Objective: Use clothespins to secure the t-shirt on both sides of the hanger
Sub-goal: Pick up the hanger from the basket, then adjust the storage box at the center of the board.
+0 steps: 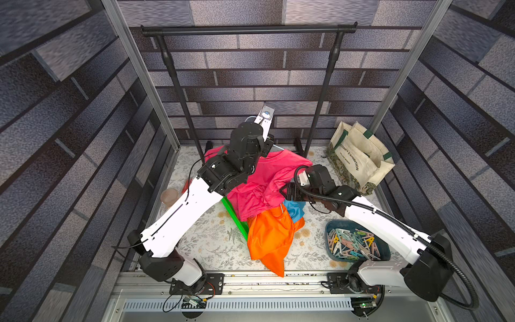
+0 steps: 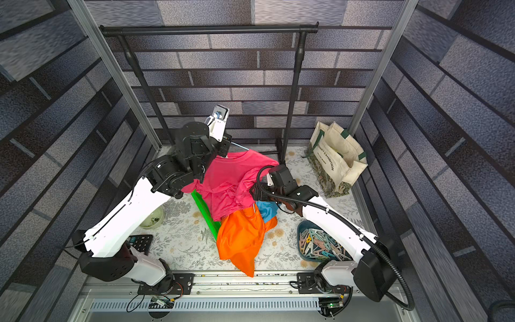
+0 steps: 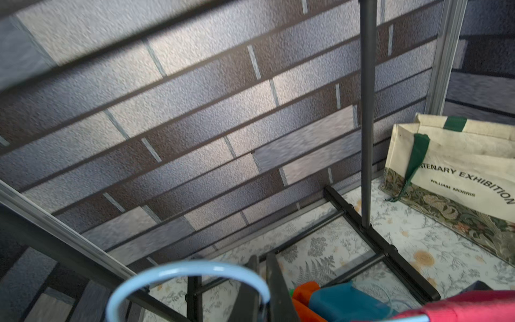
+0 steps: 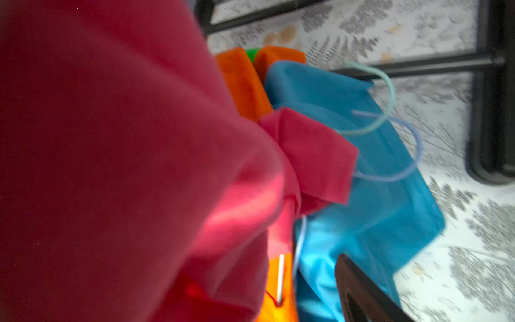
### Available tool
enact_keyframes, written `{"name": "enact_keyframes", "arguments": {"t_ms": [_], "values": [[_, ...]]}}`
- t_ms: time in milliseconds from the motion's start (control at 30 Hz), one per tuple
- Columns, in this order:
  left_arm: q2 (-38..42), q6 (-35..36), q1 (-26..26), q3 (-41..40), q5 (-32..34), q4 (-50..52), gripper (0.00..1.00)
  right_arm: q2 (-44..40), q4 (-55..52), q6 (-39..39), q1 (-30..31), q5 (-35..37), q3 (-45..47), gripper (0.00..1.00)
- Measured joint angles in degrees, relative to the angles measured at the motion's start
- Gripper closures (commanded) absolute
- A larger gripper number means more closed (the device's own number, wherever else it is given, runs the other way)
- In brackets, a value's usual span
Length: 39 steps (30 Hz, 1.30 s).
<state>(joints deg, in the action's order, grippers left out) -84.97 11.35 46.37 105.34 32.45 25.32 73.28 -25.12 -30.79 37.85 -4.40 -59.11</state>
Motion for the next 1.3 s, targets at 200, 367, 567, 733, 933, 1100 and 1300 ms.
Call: {"name": "enact_keyframes", "arguments": {"t_ms": [200, 367, 567, 733, 933, 1100, 1300], "values": [[5.9, -6.6, -2.0, -12.1, -0.7, -5.0, 1.0, -6.3, -8.2, 1.4, 0.0, 6.9, 6.6, 0.08], [8.7, -11.6, -4.0, -18.1, -1.0, -7.3, 1.0, -13.1, -15.4, 0.9, 0.0, 11.4, 9.1, 0.06], [8.8, -16.3, -6.0, -23.6, -2.1, -8.2, 1.0, -17.5, -24.7, -1.0, -0.2, 15.6, 9.6, 0.38], [9.0, -19.1, -6.8, -26.5, -2.8, -8.5, 1.0, -20.7, -32.3, -4.6, -1.7, 20.5, 9.7, 0.56], [11.7, -22.5, -8.9, -31.7, -5.7, -9.1, 1.0, -23.6, -35.6, -8.2, -7.8, 22.3, 14.5, 0.44], [13.3, -24.1, -10.9, -32.6, -7.9, -9.1, 1.0, -22.6, -30.4, -9.1, -17.9, 16.1, 18.5, 0.42], [13.4, -24.8, -11.1, -32.6, -10.0, -9.5, 0.99, -12.0, -21.6, -8.5, -23.5, 9.1, 20.0, 0.56]]}}
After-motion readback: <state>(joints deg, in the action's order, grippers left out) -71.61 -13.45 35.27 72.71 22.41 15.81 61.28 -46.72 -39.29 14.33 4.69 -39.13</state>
